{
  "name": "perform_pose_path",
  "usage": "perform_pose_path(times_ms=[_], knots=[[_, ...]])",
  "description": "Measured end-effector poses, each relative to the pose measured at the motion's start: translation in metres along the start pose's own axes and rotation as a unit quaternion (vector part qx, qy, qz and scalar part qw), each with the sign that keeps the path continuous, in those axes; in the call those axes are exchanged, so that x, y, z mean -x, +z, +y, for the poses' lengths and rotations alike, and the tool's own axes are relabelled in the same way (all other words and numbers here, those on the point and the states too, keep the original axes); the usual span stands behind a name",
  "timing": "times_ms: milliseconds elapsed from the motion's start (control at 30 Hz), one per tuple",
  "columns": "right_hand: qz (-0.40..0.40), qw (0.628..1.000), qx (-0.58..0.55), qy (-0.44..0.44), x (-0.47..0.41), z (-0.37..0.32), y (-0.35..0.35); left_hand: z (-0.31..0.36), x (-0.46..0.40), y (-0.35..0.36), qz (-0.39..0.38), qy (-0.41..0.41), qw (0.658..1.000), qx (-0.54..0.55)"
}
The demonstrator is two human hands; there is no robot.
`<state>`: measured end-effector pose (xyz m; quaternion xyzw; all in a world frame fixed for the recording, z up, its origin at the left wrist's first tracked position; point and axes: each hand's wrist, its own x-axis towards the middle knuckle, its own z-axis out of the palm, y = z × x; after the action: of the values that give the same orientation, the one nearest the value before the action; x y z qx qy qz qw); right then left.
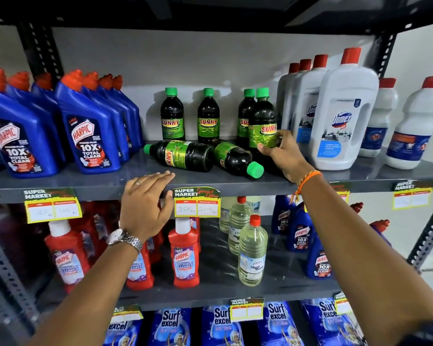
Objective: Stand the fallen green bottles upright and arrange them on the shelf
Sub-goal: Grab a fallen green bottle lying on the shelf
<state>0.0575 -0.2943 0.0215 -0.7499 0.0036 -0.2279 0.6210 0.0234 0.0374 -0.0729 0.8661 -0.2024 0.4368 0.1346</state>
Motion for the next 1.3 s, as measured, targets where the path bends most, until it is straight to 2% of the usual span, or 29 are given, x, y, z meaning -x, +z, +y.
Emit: perform_pose_path(times_ms=[167,300,367,533,667,833,967,1033,1100,1133,1233,1300], knots=[[-0.005,1.000,-0.002,0.018,-0.008,0.007,-0.002,0.001,0.000,0.003,0.022,0.005,1.000,0.002],[-0.049,0.997,-0.045,0.047,-0.014,0.006,-0.003,0.001,0.000,0.004,0.028,0.011,1.000,0.000],[-0.034,0.997,-0.048,0.055,-0.017,0.008,-0.002,0.000,0.000,0.004,0.024,0.011,1.000,-0.002],[0.013,0.998,0.063,0.026,-0.014,0.010,0.003,0.000,0.001,0.003,0.018,0.009,1.000,-0.005],[-0.012,1.000,-0.002,0.028,-0.011,0.011,-0.001,0.002,0.001,0.002,0.013,0.004,1.000,-0.004],[0.003,0.999,0.036,0.027,-0.008,0.009,0.000,0.004,0.002,0.001,0.003,-0.007,1.000,-0.003],[-0.011,0.998,0.013,0.065,-0.002,0.004,-0.002,0.003,0.002,-0.005,-0.031,-0.008,0.999,-0.005],[0.055,0.996,0.066,0.037,0.010,-0.003,-0.003,0.001,0.004,-0.010,-0.044,-0.003,0.999,-0.024],[0.136,0.977,0.162,-0.020,0.028,-0.010,-0.001,-0.002,0.007,-0.015,-0.046,-0.004,0.998,-0.040],[0.140,0.967,0.207,-0.044,0.037,-0.012,0.002,-0.003,0.008,-0.017,-0.049,-0.005,0.998,-0.042],[0.051,0.945,0.322,-0.034,0.056,-0.018,0.017,-0.004,0.010,-0.019,-0.068,-0.007,0.997,-0.036],[0.035,0.943,0.329,-0.025,0.058,-0.018,0.024,-0.005,0.010,-0.020,-0.077,-0.006,0.996,-0.034]])
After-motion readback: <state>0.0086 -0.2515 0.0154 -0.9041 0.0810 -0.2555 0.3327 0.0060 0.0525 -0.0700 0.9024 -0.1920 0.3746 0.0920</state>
